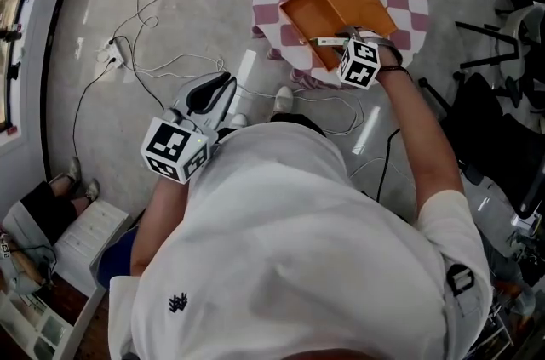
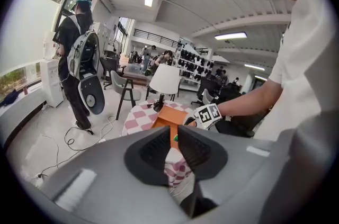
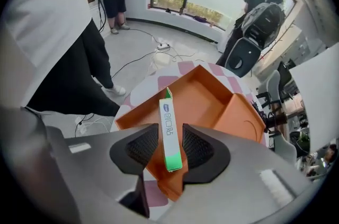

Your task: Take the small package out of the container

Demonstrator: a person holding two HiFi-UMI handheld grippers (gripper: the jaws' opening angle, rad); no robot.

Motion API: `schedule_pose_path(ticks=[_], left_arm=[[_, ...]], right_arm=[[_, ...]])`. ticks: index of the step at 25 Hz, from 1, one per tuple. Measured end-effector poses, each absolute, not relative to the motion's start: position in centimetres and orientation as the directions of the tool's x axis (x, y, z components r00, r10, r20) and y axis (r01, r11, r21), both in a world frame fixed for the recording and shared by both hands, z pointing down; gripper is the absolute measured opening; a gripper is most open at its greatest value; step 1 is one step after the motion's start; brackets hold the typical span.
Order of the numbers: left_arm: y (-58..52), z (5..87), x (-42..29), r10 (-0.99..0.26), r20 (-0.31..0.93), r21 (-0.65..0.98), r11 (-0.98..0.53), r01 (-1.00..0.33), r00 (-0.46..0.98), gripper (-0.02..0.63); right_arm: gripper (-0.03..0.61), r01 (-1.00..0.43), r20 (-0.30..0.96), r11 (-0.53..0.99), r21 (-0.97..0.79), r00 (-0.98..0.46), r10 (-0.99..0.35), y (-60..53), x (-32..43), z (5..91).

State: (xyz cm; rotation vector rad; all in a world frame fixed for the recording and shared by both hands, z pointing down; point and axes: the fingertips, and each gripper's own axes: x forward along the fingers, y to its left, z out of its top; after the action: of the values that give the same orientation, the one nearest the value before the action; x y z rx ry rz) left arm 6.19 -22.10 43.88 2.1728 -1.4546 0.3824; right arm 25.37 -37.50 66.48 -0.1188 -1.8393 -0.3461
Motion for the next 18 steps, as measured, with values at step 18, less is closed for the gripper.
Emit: schedule_pose_path(ticks=[18], left_arm=[[-24.5,44.5,6.2,-0.77,0.498,0.255,-0.309,-0.916,0.398,0.1]], right_arm=[[0.095,0.334,0.975,0.939,0.08,-0.224,-0.004,-37.0,25.1,68.7]])
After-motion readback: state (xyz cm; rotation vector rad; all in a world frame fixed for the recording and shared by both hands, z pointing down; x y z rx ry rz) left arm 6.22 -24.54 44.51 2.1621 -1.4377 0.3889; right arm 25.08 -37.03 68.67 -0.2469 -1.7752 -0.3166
